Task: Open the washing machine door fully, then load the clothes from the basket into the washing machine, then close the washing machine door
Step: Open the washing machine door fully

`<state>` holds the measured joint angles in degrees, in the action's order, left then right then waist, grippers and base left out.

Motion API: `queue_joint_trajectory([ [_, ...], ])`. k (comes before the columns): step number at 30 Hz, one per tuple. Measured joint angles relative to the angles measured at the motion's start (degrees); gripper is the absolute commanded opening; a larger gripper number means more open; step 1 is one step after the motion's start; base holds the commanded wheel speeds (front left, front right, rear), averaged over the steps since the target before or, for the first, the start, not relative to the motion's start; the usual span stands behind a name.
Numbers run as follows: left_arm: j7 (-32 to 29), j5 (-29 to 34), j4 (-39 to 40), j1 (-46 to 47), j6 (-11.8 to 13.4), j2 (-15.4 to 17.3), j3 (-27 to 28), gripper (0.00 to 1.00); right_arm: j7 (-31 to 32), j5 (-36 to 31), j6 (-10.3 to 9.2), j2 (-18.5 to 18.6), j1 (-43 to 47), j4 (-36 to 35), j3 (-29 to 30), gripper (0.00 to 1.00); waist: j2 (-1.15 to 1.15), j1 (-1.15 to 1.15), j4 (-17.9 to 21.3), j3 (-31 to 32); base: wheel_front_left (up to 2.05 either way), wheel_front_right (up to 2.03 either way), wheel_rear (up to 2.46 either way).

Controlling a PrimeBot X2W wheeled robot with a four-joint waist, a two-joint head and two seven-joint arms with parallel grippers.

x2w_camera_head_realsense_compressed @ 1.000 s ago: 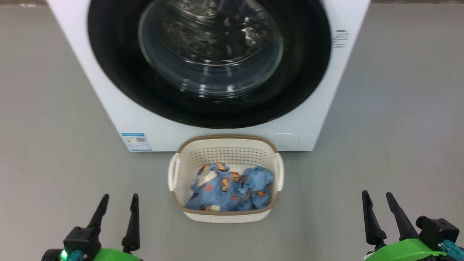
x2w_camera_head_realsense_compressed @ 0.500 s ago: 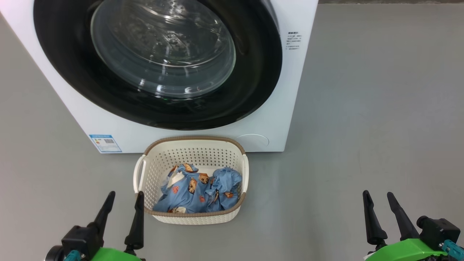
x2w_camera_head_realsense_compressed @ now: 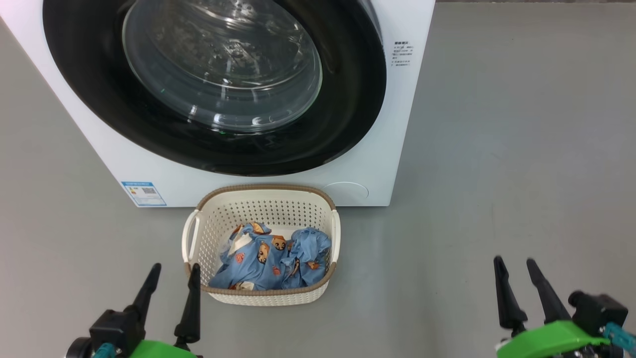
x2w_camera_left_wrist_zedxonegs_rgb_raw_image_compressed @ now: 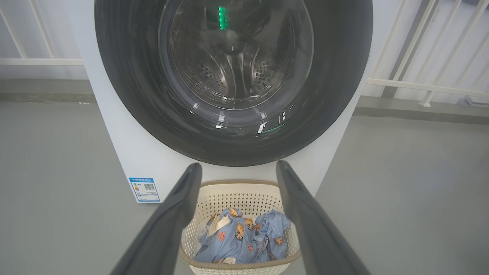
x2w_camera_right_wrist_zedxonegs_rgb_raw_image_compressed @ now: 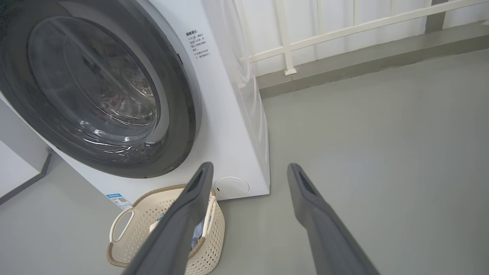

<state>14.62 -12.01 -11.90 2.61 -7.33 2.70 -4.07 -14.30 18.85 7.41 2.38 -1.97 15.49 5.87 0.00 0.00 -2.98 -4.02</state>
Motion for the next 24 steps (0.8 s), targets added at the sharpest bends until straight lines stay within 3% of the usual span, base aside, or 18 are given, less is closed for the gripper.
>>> queue_joint_trajectory([
  [1,0.00,0.00,-0.04,0.00,0.00,0.00,-0.22,1.00,0.00,0.26,0.00,0.00,-0.62,0.13,-0.10,0.82,0.00,0.00,-0.02,-0.07,0.00,0.00,0.00],
  [2,0.00,0.00,-0.08,0.00,0.00,-0.02,-0.42,1.00,0.00,1.03,0.00,0.02,-1.34,0.21,-0.19,0.35,0.00,0.00,-0.05,-0.12,0.00,0.00,0.00],
  [3,0.00,-0.01,-0.11,0.01,0.00,-0.02,-0.56,1.00,0.00,2.35,0.00,0.02,-2.19,0.31,-0.32,0.09,0.00,0.00,-0.10,-0.19,0.00,0.00,0.00],
  [4,0.00,-0.13,-0.12,0.02,0.00,-0.01,-0.67,1.00,0.00,3.12,0.00,0.02,-3.04,0.44,-0.44,0.00,0.00,0.00,-0.14,-0.27,0.00,0.00,0.00],
  [10,0.01,-0.43,-0.13,0.47,0.00,-0.01,-0.80,1.00,-0.01,5.06,0.00,0.68,-8.36,0.54,-1.60,0.00,0.00,0.00,-0.62,-0.98,0.00,0.00,0.00],
  [18,0.01,-0.67,-0.12,2.19,0.00,-0.07,-1.31,1.00,-0.01,18.20,0.00,1.97,-17.14,0.98,-4.55,0.00,0.00,0.00,-1.35,-2.63,0.00,0.00,0.00],
  [24,0.01,-1.11,-0.09,4.16,0.00,-0.20,-2.31,1.00,-0.03,27.65,0.00,4.98,-24.96,2.40,-5.65,0.00,0.00,0.00,-2.45,-4.76,0.00,0.00,0.00],
])
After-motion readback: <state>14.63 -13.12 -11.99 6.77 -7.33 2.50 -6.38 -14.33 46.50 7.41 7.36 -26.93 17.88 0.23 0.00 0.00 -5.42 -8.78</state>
